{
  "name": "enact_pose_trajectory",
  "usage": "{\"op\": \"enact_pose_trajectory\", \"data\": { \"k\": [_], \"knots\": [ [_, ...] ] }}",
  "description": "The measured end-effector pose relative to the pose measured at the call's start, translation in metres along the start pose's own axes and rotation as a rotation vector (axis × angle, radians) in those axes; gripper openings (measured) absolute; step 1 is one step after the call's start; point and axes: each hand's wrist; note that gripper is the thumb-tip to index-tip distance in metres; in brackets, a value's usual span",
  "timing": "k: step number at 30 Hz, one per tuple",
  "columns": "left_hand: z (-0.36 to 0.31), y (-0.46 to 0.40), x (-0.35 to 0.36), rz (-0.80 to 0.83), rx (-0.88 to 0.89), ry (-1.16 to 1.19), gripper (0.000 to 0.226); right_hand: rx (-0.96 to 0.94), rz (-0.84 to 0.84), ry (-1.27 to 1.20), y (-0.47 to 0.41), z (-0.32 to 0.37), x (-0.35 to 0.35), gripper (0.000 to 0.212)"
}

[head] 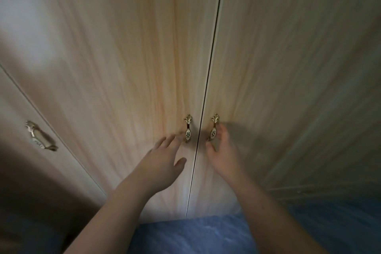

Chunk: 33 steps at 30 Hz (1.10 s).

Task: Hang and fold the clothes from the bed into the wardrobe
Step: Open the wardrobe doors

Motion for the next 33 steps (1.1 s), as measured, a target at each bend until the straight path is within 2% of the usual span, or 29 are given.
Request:
{"op": "enact_pose_trajectory", "data": {
  "k": [5,12,17,22,28,33],
  "knots": [
    [0.009,-0.004,0.009,0.063,0.005,0.053,0.067,0.08,-0.002,-0.082,-0.016,-0.007,0.006,0.048],
    [-0.006,0.029,-0.001,0.026,-0.107,-0.001,0.067,0.014,0.057,-0.037,0.019,-0.004,-0.004,0.065],
    [-0.057,0.078,0.019,0.005,-0.151,-0.009,0.067,-0.062,0.166,-0.012,0.09,-0.024,-0.05,0.065],
    [-0.136,0.125,0.066,0.061,-0.093,0.007,0.066,-0.074,0.192,0.006,0.182,-0.053,-0.121,0.07],
    [-0.218,0.136,0.107,0.127,0.022,-0.032,0.069,-0.038,0.053,0.025,0.249,-0.108,-0.207,0.056],
    [-0.272,0.126,0.127,0.177,0.142,-0.069,0.07,0.111,-0.104,-0.023,0.272,-0.147,-0.276,0.047]
  ]
}}
Point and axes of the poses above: each hand's wrist, its own y-axis away from the middle knuckle, its own x-axis out of the palm, z = x × y, and after that the axes turned 7 degrees about -x, right-handed
